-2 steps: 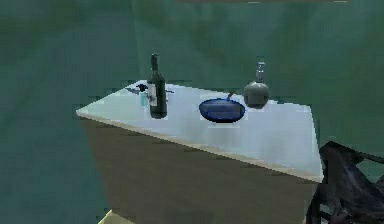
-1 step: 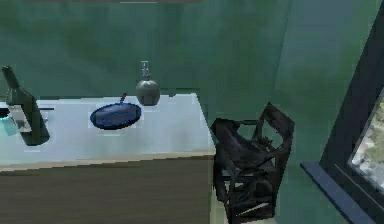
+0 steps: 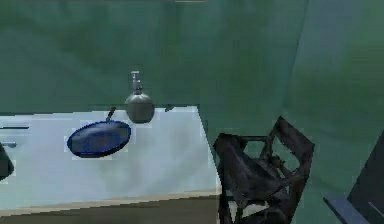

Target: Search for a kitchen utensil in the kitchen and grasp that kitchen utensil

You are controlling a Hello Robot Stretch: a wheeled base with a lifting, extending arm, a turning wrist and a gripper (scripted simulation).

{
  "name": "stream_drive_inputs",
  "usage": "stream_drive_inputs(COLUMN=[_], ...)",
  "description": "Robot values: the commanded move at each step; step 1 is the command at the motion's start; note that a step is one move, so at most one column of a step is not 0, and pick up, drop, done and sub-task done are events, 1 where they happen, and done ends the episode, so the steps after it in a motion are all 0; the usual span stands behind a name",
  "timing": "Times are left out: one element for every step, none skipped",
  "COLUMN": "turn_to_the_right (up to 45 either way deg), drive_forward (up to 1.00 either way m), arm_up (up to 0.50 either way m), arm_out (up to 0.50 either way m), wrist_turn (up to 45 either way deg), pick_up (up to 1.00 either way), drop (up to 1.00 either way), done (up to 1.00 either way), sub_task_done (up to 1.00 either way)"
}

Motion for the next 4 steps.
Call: stream_drive_inputs(turn_to_the_right=[45.0,6.0,0.0,-45.0], drive_forward=[0.0,0.0,0.1,0.0], arm_up=[0.0,0.0,0.0,0.0], arm_out=[0.0,0.0,0.0,0.0], wrist_turn=[0.0,0.0,0.0,0.0], pick_up=[0.0,0.0,0.0,0.0], drop=[0.0,0.0,0.0,0.0], done=[0.0,0.0,0.0,0.0], sub_task_done=[0.0,0.0,0.0,0.0])
